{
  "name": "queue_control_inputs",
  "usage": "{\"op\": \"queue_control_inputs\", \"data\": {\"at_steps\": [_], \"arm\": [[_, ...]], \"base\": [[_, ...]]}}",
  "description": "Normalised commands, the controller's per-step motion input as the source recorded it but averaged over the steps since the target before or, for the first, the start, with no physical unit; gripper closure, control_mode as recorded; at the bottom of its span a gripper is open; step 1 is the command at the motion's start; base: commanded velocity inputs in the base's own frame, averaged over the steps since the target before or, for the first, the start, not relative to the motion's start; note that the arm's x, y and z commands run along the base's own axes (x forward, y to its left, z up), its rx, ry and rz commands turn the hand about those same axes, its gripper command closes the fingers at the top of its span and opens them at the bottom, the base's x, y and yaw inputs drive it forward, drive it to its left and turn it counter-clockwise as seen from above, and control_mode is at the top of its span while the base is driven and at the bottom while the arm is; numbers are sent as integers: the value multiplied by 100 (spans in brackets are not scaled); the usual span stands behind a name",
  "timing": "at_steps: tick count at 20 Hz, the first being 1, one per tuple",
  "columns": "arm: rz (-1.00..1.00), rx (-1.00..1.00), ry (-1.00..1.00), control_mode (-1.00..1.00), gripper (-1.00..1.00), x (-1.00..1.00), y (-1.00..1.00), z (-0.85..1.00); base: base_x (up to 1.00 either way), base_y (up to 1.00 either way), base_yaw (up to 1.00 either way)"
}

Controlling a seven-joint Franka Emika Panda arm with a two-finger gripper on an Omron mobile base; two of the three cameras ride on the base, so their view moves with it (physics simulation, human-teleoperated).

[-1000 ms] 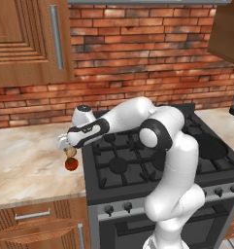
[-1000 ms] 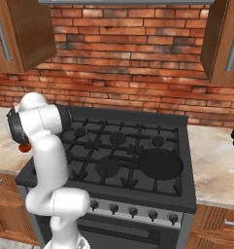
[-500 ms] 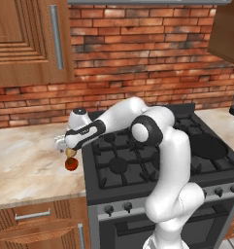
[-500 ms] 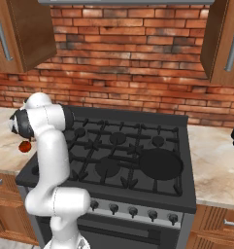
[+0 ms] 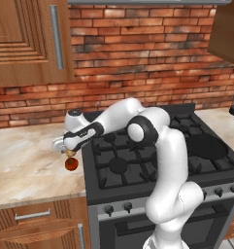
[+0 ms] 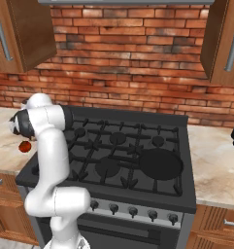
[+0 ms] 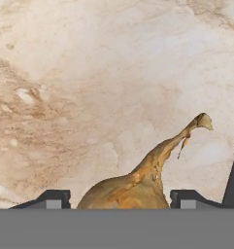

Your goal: Place the pan on the front right burner on the stove. Then place the tomato and the onion in the pan and turn on the front right burner.

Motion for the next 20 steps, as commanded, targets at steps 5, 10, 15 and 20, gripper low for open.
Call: {"op": "queue_control_inputs", "data": {"at_steps": [5,10,15,20], "arm": [[-1,-6,0,-100,100,-8,0,4],[-6,-2,-1,-100,100,-3,-10,46],[-5,0,0,-100,100,-8,-33,47],[-5,0,0,-100,100,-14,-42,35]], "base": [[0,0,0],[0,0,0],[0,0,0],[0,0,0]]}}
